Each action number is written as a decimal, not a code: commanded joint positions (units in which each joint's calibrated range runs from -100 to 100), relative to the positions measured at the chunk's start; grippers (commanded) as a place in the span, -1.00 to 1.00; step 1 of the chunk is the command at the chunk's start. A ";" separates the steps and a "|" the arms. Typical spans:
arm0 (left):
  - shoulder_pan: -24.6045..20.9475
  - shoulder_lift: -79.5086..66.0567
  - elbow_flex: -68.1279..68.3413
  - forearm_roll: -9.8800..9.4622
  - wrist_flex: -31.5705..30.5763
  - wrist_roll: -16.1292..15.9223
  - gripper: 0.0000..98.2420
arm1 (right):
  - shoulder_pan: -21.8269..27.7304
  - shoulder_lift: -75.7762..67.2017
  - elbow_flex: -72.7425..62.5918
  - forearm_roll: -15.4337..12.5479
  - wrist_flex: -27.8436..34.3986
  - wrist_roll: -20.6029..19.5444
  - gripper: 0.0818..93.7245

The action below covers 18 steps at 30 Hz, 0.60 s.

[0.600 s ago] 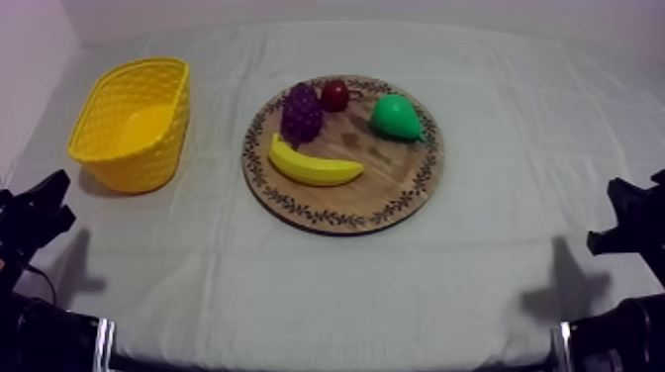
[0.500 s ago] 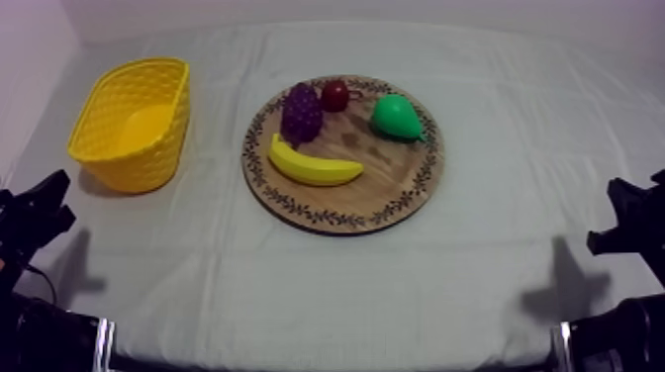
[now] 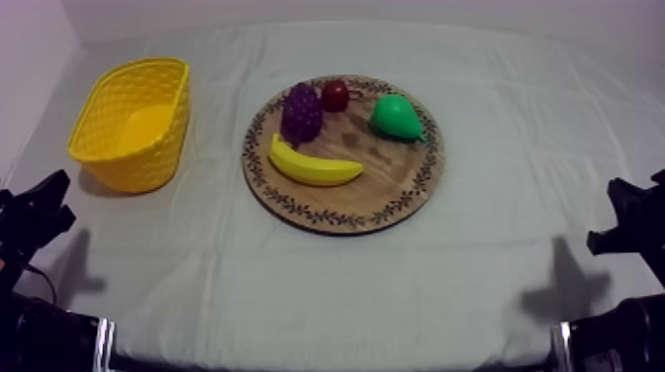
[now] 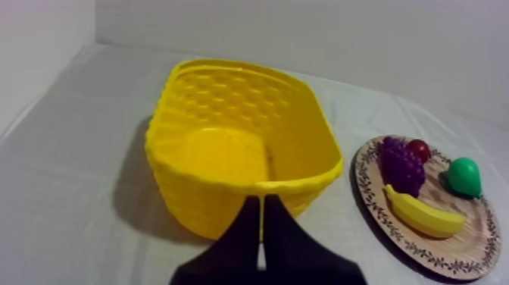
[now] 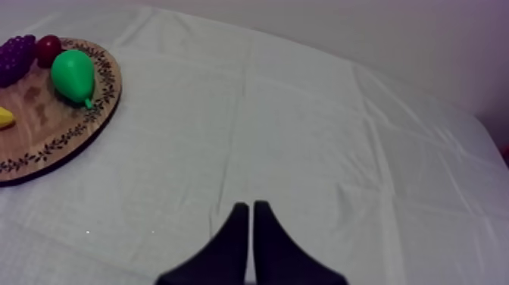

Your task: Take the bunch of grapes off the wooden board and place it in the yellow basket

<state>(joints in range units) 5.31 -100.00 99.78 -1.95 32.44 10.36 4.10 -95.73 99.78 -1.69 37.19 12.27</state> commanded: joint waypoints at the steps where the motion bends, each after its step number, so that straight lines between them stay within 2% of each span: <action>1: 0.01 0.00 0.00 0.02 -0.03 0.00 -1.00 | 0.03 -0.02 -0.01 0.01 -0.01 -0.01 -0.99; 14: -0.40 0.00 0.09 -0.09 -0.30 -0.22 -1.00 | 0.03 -0.02 -0.01 0.01 -0.01 -0.01 -0.99; 18: -0.75 0.00 0.11 -0.05 -0.34 -2.77 -1.00 | 0.03 -0.02 -0.01 0.01 -0.01 -0.02 -0.99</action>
<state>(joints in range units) 4.62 -100.00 99.83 -2.05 32.17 9.21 4.10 -95.73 99.78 -1.69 37.19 12.27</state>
